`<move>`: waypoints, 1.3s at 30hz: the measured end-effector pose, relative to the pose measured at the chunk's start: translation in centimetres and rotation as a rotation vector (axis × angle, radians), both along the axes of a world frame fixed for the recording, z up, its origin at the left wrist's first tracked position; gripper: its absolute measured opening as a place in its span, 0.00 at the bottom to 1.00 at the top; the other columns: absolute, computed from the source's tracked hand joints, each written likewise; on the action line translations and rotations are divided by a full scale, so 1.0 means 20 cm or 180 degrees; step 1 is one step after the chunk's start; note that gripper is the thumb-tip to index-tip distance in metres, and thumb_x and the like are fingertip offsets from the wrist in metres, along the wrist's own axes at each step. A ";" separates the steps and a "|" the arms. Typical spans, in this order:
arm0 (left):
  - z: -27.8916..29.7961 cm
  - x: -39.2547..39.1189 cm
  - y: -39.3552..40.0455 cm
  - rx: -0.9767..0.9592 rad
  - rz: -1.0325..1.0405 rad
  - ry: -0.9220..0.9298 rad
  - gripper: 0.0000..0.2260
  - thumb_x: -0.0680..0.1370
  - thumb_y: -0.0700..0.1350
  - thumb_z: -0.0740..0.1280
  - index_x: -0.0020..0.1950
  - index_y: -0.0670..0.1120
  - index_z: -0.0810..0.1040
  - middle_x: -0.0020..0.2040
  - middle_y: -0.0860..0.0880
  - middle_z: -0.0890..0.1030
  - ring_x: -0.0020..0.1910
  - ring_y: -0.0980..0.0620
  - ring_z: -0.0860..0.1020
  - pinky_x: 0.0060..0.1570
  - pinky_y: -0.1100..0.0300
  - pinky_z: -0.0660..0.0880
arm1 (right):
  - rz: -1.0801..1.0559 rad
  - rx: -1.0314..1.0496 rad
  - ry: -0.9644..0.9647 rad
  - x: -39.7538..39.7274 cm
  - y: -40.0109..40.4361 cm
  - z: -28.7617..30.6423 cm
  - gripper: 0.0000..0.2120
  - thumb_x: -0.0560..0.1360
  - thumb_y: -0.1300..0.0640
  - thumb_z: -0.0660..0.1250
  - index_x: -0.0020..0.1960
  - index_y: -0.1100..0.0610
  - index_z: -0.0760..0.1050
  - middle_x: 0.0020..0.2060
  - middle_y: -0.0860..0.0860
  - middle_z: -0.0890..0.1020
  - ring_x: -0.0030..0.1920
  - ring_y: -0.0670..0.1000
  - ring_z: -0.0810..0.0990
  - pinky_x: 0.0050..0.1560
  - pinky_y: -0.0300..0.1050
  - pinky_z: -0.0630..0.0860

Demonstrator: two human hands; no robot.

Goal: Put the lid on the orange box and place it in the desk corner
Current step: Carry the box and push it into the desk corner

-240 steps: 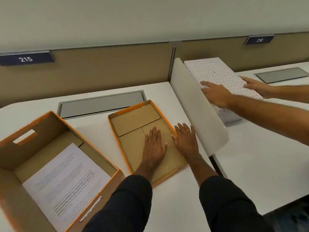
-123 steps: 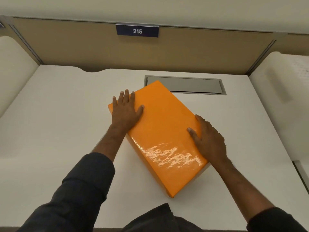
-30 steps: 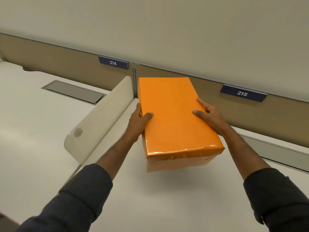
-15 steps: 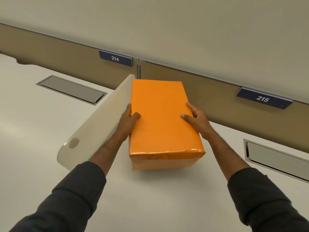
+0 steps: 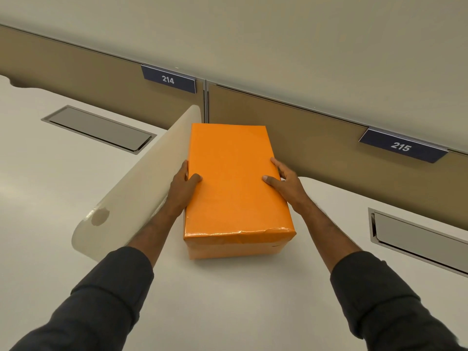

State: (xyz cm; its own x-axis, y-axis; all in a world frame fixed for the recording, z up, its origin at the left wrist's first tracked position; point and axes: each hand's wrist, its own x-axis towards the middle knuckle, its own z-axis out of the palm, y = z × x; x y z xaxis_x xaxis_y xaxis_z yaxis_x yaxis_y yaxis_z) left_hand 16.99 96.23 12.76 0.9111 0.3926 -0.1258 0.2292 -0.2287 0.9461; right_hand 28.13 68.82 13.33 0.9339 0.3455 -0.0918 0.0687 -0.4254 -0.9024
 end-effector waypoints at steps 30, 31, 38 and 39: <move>0.05 0.04 -0.63 0.2999 -0.0366 0.0682 0.34 0.83 0.59 0.54 0.84 0.43 0.49 0.85 0.40 0.48 0.83 0.38 0.42 0.78 0.31 0.42 | 0.1402 -0.2192 -0.1882 -0.01 0.06 -0.02 0.29 0.80 0.36 0.52 0.79 0.42 0.56 0.81 0.53 0.53 0.80 0.58 0.51 0.77 0.66 0.49; 0.04 0.04 -0.65 0.3002 -0.0350 0.0728 0.34 0.84 0.59 0.53 0.84 0.42 0.49 0.84 0.39 0.47 0.84 0.39 0.42 0.78 0.31 0.42 | 0.1446 -0.2200 -0.1843 -0.01 0.06 -0.04 0.29 0.80 0.36 0.51 0.79 0.42 0.54 0.81 0.53 0.52 0.80 0.57 0.50 0.77 0.66 0.49; -0.05 0.04 -0.60 0.3164 -0.0418 0.0879 0.35 0.84 0.61 0.49 0.83 0.40 0.50 0.84 0.38 0.50 0.83 0.37 0.46 0.79 0.33 0.42 | 0.1314 -0.1877 -0.1601 -0.03 0.07 -0.08 0.28 0.81 0.37 0.52 0.79 0.41 0.54 0.82 0.49 0.50 0.81 0.54 0.46 0.78 0.61 0.49; -0.06 0.04 -0.59 0.3205 -0.0439 0.0879 0.35 0.83 0.62 0.49 0.83 0.41 0.50 0.84 0.37 0.50 0.83 0.37 0.46 0.79 0.32 0.42 | 0.1272 -0.1898 -0.1619 -0.03 0.08 -0.08 0.28 0.81 0.37 0.53 0.79 0.41 0.54 0.81 0.49 0.51 0.81 0.54 0.46 0.77 0.61 0.50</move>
State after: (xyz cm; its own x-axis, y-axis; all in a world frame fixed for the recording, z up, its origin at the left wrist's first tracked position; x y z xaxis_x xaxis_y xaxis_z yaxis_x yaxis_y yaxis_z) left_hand 17.79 84.40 11.65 0.9452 0.3264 -0.0091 0.3201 -0.9207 0.2235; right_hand 27.56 70.49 11.72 0.7301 0.6826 0.0329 0.6465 -0.6743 -0.3570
